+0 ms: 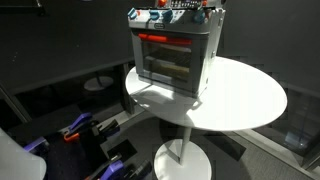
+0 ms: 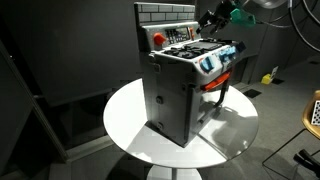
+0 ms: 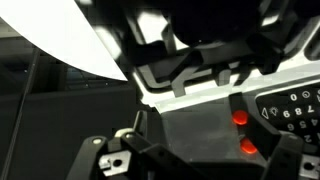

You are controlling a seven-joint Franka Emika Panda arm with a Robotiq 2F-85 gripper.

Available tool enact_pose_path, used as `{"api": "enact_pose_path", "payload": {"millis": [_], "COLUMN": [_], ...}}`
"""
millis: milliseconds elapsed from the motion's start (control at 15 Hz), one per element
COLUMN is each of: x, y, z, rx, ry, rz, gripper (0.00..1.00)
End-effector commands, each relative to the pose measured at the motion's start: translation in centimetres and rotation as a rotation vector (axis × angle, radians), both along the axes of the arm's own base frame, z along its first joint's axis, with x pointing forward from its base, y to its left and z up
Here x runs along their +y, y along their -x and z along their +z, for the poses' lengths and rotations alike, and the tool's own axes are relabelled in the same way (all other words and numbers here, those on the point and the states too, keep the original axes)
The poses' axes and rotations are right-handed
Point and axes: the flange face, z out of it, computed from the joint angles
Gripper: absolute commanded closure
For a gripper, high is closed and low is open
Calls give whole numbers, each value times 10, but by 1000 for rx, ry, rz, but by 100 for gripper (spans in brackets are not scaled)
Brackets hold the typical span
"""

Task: Press the orange button on the stove

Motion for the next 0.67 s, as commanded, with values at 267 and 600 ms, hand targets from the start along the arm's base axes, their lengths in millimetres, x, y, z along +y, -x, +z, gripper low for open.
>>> {"api": "enact_pose_path", "payload": {"millis": [267, 600], "x": [5, 5], "y": [-24, -29], "z": [-1, 2], "rx": [-23, -35], "ry": [-3, -3], "rz": [43, 40], "gripper": [0, 0]}}
